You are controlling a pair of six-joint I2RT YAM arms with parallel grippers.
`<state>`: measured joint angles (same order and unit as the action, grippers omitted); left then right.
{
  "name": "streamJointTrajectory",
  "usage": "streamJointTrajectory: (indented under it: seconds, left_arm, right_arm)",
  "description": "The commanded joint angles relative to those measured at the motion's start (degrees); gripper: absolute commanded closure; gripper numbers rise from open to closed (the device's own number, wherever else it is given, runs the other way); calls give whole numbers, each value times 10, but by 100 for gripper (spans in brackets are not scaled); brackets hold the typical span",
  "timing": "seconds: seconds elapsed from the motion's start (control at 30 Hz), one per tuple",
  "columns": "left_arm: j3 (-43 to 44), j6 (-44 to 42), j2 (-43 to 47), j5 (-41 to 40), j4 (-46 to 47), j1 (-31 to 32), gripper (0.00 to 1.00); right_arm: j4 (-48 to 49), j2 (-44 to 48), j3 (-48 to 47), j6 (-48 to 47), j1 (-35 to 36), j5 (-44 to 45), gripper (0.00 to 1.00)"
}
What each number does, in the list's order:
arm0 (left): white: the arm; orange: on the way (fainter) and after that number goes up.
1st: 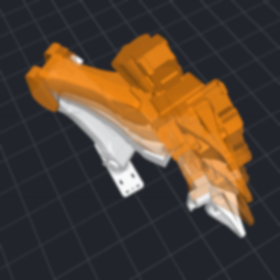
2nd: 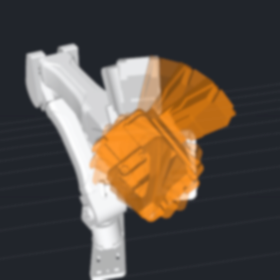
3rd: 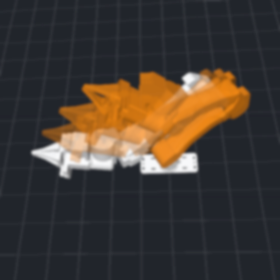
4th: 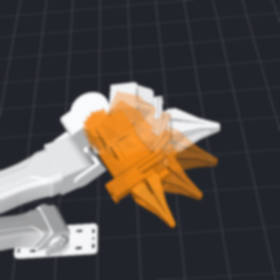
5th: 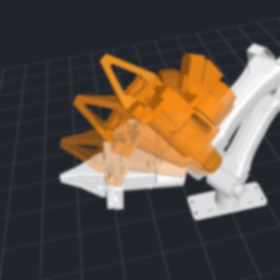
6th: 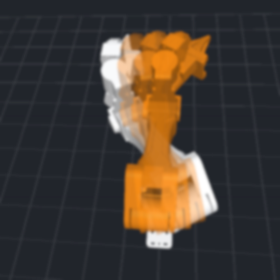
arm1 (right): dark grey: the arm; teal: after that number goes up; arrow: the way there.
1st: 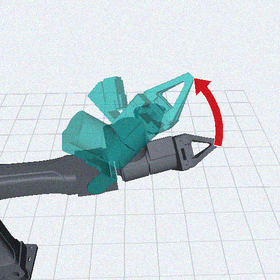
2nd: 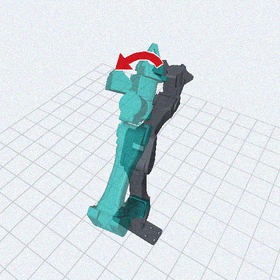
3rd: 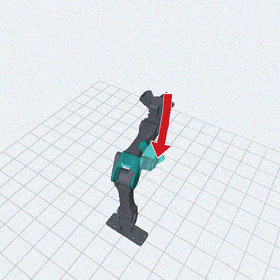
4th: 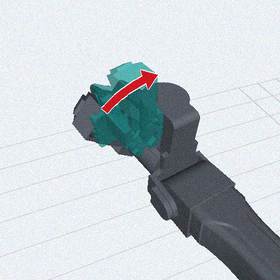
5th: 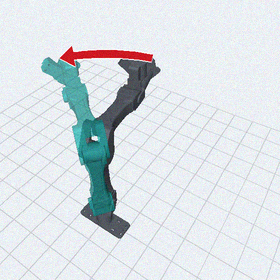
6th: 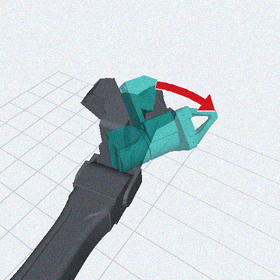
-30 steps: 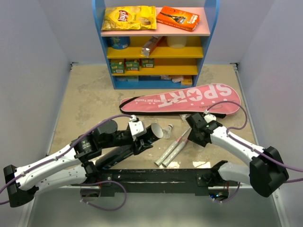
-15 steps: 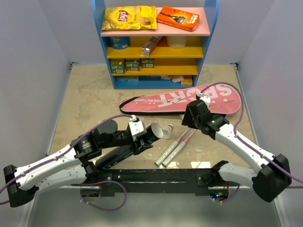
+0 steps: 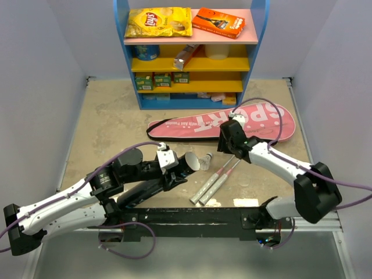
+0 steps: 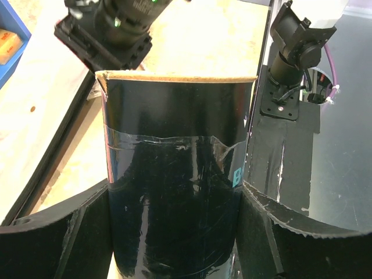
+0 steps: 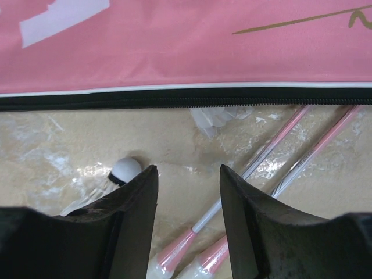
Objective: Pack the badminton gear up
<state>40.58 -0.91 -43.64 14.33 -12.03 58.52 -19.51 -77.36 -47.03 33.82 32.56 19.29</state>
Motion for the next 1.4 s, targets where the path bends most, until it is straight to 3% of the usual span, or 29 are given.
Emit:
streamJointTrajectory:
  seconds: [0.0, 0.6, 0.93, 1.03, 1.17, 1.37]
  left_arm:
    - [-5, 27, 2, 6, 10, 0, 100]
    - [-6, 23, -7, -3, 10, 0, 100]
    - [-6, 23, -10, -2, 9, 1, 100]
    - [-6, 23, -11, -2, 9, 0, 100]
    - [-6, 25, -11, -4, 8, 0, 100]
    - [-6, 24, -7, -5, 8, 0, 100]
  right_arm:
    - [28, -35, -21, -21, -3, 43, 51]
    - [86, -89, -26, -63, -34, 41, 62]
    - [134, -110, -18, -75, -34, -35, 67]
    - [139, -113, -17, -75, -34, -35, 77]
    - [134, -111, -18, -75, -34, -28, 100]
    - [105, -67, -8, -71, -33, -14, 100]
